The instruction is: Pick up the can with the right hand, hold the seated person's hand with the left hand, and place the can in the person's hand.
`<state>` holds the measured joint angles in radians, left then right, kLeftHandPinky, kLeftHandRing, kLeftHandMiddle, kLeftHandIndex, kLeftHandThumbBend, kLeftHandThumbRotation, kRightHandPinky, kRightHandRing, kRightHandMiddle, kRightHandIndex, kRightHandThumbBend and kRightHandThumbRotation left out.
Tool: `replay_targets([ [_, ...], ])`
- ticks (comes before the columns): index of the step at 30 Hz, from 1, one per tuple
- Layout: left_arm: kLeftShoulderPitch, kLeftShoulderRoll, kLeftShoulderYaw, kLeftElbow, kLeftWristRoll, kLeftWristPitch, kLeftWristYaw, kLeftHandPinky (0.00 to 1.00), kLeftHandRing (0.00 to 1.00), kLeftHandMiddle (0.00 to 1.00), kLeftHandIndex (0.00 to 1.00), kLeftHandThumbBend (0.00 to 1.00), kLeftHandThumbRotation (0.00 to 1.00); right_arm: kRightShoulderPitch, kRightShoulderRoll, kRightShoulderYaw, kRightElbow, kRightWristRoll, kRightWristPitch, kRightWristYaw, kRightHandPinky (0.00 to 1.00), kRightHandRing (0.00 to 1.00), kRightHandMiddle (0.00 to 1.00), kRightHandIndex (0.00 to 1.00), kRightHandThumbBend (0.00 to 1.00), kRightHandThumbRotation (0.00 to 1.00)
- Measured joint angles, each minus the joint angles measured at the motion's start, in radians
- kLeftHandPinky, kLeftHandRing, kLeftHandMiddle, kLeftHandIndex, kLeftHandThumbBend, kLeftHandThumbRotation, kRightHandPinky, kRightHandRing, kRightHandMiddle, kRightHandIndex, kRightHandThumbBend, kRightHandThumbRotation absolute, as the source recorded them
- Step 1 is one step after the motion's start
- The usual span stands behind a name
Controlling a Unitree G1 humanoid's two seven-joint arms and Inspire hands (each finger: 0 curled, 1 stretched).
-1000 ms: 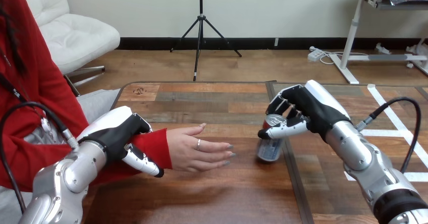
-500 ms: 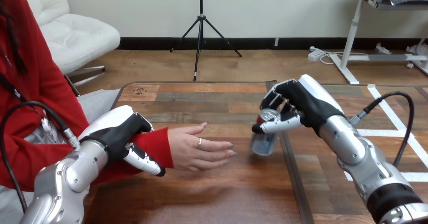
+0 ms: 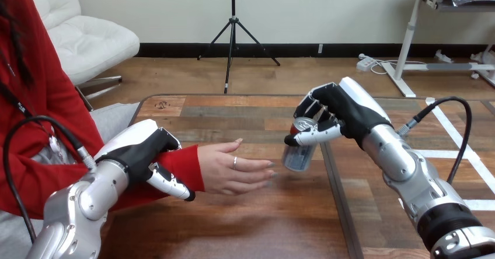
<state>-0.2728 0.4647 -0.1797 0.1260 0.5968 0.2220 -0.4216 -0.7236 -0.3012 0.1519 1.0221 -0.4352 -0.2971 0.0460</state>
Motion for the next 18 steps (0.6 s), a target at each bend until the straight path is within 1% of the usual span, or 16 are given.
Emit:
replay_targets([
  [18, -0.009, -0.028, 0.000, 0.000, 0.000, 0.000, 0.002, 0.20, 0.26, 0.34, 0.35, 0.65, 0.00, -0.025, 0.020, 0.000, 0.000, 0.000, 0.018, 0.000, 0.30, 0.34, 0.41, 0.44, 0.65, 0.00],
])
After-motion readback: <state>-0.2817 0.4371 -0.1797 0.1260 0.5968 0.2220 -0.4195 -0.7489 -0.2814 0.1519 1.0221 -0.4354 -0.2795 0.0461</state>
